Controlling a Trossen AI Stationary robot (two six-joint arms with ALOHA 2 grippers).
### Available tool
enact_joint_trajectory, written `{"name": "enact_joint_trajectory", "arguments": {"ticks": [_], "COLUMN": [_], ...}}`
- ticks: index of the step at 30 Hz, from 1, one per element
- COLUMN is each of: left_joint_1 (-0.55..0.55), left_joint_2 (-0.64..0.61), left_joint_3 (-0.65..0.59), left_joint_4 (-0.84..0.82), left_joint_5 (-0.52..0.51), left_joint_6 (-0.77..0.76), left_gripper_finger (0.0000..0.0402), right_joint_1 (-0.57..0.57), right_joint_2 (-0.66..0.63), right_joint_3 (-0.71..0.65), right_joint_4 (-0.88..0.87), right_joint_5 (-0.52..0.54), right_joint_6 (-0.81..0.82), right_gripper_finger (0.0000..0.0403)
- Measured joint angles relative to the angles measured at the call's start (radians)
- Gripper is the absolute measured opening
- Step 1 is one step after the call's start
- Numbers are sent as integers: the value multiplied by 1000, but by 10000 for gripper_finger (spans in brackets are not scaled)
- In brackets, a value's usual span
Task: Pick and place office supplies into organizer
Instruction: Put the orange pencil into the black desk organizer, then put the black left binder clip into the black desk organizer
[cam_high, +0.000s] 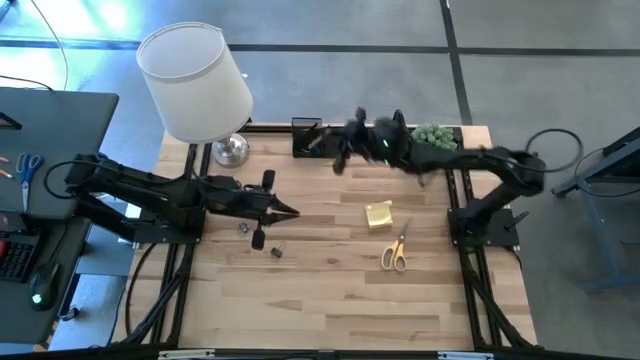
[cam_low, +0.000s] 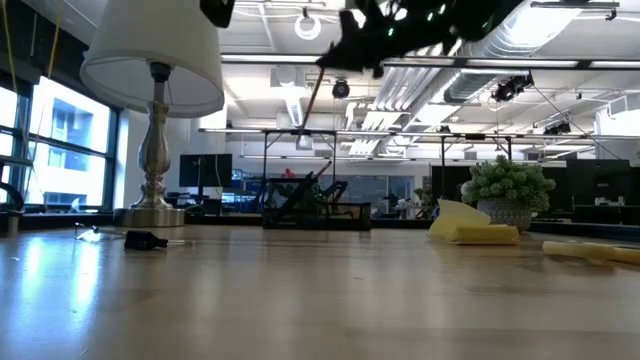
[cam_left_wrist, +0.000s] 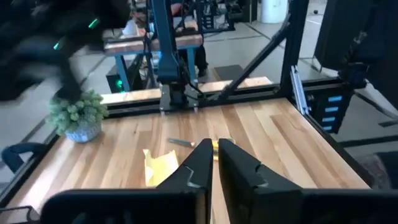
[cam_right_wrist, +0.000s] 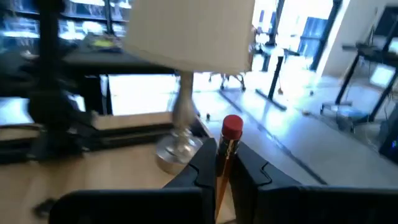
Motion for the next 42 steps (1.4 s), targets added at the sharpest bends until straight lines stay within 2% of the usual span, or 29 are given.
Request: {"name": "enact_joint_trajectory", "arguments": {"ticks": [4, 8, 13, 15, 19, 24, 32, 37, 42], "left_joint_1": [0, 0, 0, 0, 0, 2, 0, 0, 0], "left_joint_2": [-21, -21, -21, -21, -20, -20, -20, -20, -44], "left_joint_3": [-14, -13, -13, -13, -13, -13, -13, -13, -13], "left_joint_4": [-7, -26, -71, -84, -76, -91, -80, -82, -119], "left_joint_5": [-5, -19, -63, -74, -81, -82, -82, -82, -82], "left_joint_6": [3, 7, 3, 2, 3, 3, 4, 10, 24], "left_gripper_finger": [3, 1, 5, 5, 5, 6, 5, 5, 5], "right_joint_1": [-125, -203, -249, -263, -287, -309, -321, -321, -313], "right_joint_2": [134, 261, 399, 446, 529, 584, 592, 592, 590], "right_joint_3": [113, 282, 507, 569, 656, 668, 664, 664, 664], "right_joint_4": [-2, -73, -268, -354, -406, -432, -507, -543, -604], "right_joint_5": [-119, -224, -257, -284, -321, -330, -378, -428, -425], "right_joint_6": [-4, -19, -85, -103, -92, -79, -31, -13, -16], "right_gripper_finger": [6, 6, 8, 9, 8, 13, 40, 67, 103]}}
